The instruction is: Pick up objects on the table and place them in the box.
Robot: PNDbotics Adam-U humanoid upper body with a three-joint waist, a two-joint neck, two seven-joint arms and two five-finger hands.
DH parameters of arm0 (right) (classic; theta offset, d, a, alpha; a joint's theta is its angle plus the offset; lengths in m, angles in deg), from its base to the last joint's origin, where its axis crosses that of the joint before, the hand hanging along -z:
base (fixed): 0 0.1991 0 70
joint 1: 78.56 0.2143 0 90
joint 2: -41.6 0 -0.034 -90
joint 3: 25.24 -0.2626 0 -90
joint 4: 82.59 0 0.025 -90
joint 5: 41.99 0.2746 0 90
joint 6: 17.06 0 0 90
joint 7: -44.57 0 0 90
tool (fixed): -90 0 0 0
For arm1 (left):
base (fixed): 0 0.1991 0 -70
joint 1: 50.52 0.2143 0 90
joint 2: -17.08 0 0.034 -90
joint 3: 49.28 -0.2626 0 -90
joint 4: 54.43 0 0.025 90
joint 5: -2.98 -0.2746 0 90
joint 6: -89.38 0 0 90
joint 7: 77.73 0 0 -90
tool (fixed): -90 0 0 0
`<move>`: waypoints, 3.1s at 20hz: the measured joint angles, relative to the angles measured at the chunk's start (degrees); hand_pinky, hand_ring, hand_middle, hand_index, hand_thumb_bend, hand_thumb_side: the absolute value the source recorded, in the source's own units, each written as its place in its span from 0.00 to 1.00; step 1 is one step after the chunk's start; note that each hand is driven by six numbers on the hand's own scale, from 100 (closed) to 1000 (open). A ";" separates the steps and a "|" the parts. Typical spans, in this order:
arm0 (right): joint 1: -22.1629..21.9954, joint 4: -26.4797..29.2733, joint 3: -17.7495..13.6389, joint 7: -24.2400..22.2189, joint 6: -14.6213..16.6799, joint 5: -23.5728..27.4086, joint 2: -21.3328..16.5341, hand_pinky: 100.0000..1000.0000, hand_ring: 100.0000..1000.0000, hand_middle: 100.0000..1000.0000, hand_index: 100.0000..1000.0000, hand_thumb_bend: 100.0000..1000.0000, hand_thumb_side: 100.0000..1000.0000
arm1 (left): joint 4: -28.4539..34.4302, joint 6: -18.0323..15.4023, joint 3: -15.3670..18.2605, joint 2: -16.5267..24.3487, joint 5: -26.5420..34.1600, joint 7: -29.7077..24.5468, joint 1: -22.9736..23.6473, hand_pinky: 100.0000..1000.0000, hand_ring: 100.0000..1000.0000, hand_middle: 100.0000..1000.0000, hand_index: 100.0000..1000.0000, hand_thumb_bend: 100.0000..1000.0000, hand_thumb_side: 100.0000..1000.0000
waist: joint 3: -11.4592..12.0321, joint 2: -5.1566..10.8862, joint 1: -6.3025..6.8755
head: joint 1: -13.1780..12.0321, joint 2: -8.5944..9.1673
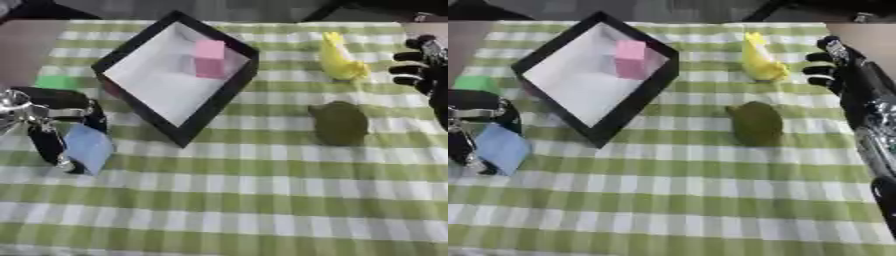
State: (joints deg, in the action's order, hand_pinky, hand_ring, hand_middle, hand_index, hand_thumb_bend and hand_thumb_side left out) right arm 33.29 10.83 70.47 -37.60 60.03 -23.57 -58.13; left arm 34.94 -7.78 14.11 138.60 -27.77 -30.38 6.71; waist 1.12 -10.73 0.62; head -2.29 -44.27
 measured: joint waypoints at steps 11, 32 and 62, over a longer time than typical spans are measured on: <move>0.30 0.00 -0.02 0.03 0.03 0.00 -0.06 0.77 0.71 0.70 0.86 0.00 0.79 | 13.15 2.83 4.58 5.40 1.11 -0.78 -3.25 0.67 0.62 0.48 0.56 0.58 0.00 | 0.20 0.02 0.00 | 0.73 0.00; 2.52 0.20 0.03 -0.03 0.05 -0.01 -0.16 0.77 0.71 0.70 0.86 0.00 0.76 | -6.47 7.44 4.75 -14.31 -5.68 -4.01 -29.38 0.68 0.60 0.50 0.58 0.59 0.00 | -1.59 0.06 0.32 | 1.29 0.00; 3.35 0.43 0.34 -0.02 0.03 0.03 0.45 0.77 0.71 0.70 0.86 0.00 0.76 | -42.01 -2.86 11.92 -26.87 -23.79 6.20 -31.31 0.81 0.82 0.81 0.88 0.85 0.19 | -3.62 -0.07 -0.42 | 0.47 0.00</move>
State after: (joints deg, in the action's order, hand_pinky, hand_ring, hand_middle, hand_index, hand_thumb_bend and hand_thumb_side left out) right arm 36.64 11.26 70.81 -37.63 60.06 -23.54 -57.68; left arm -7.07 -10.64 26.02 111.73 -51.57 -24.18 -24.60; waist -2.50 -10.80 0.20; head -1.82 -44.27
